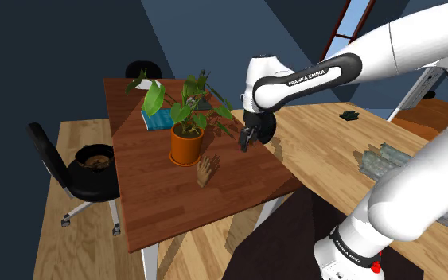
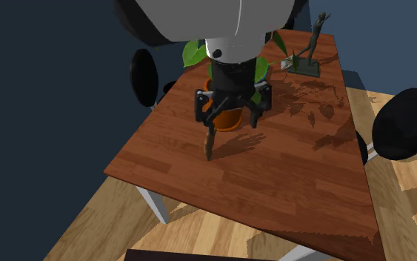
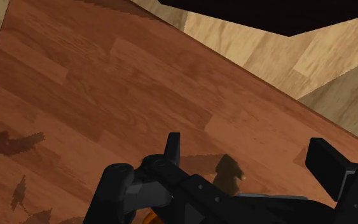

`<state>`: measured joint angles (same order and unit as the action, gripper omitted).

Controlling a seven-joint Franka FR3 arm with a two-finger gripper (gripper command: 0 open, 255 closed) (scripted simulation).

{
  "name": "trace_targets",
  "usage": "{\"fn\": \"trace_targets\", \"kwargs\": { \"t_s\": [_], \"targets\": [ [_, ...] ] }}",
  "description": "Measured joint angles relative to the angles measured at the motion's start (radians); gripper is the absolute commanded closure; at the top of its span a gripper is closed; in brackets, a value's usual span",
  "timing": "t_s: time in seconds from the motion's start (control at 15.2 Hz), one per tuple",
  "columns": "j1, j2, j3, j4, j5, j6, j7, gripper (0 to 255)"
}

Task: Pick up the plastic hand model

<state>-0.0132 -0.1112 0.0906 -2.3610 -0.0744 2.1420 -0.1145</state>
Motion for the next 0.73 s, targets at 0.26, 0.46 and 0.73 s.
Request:
{"fn": "trace_targets", "kwargs": {
  "t_s": [0.26,0.46,0.73],
  "targets": [
    [0.001,0.162,0.004,0.086,-0.026,0.086,0.016,0],
    [0.009,0.279,0.007,0.156,-0.047,0.137,0.033,0],
    [0.021,0.431,0.004,0.269,-0.073,0.185,0.05,0]
  ]
}}
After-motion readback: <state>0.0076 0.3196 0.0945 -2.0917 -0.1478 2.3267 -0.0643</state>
